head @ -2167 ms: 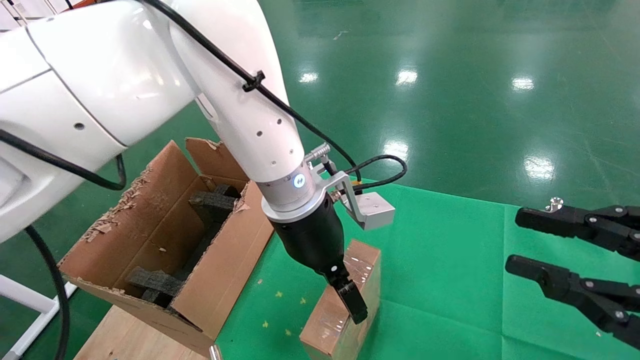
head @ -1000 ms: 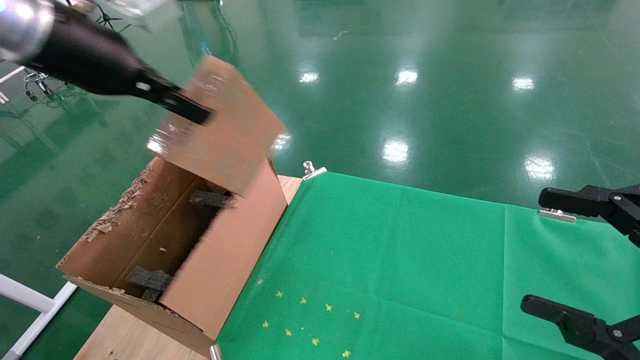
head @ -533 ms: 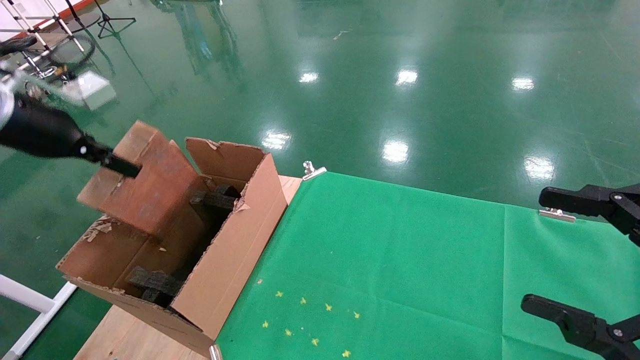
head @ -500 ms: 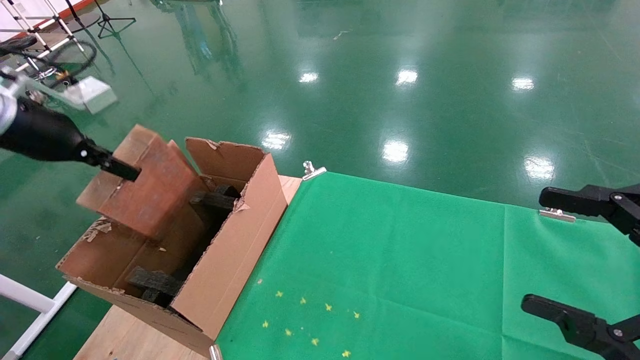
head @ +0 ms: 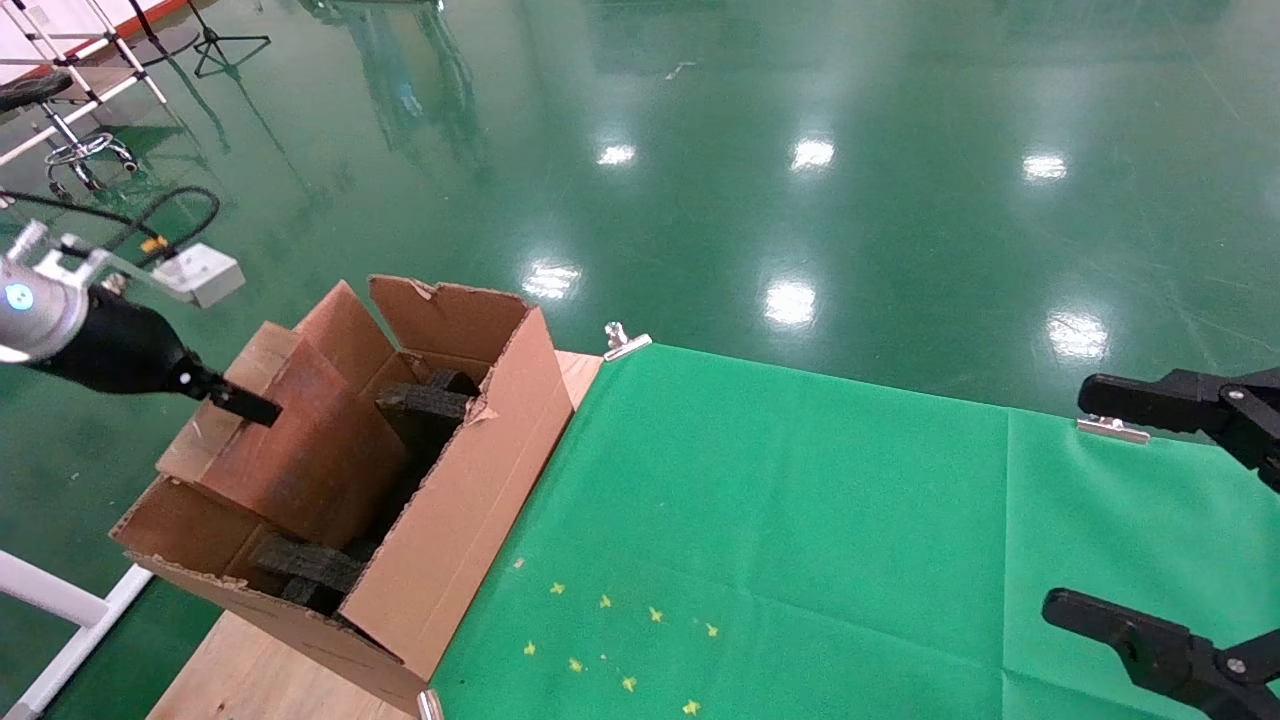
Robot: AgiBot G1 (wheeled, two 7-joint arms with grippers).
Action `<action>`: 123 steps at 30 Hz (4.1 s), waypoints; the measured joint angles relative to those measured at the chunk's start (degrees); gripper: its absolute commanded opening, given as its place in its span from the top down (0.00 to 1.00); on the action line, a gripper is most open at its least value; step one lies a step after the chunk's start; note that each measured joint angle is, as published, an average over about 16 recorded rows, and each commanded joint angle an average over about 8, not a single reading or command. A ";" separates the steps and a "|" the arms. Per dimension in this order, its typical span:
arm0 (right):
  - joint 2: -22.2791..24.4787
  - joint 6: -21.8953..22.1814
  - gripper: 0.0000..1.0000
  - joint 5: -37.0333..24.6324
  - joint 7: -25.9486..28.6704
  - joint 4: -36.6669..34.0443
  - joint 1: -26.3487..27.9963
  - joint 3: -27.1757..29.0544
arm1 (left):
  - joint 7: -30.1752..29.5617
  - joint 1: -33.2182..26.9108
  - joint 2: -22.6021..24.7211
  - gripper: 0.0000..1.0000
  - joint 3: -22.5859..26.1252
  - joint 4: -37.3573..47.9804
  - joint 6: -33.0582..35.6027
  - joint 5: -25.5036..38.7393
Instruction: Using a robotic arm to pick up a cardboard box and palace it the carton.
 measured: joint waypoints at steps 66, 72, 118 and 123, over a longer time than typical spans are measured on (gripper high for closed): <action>0.02 0.03 0.00 0.03 -0.01 -0.03 -0.02 0.00 | 6.21 -2.40 0.65 0.00 -5.01 -1.39 -6.55 -7.07; 0.02 0.03 0.00 0.03 -0.01 -0.03 -0.02 0.00 | 6.92 -0.93 0.30 0.00 -6.95 -3.99 -5.80 -8.31; 0.03 0.03 0.00 0.04 -0.01 -0.03 -0.02 -0.01 | 20.57 41.78 -4.46 0.00 -50.96 -46.76 8.63 -38.86; 0.03 0.03 0.00 0.04 -0.02 -0.03 -0.02 -0.01 | 22.09 46.52 -4.99 0.00 -55.86 -51.54 10.24 -42.26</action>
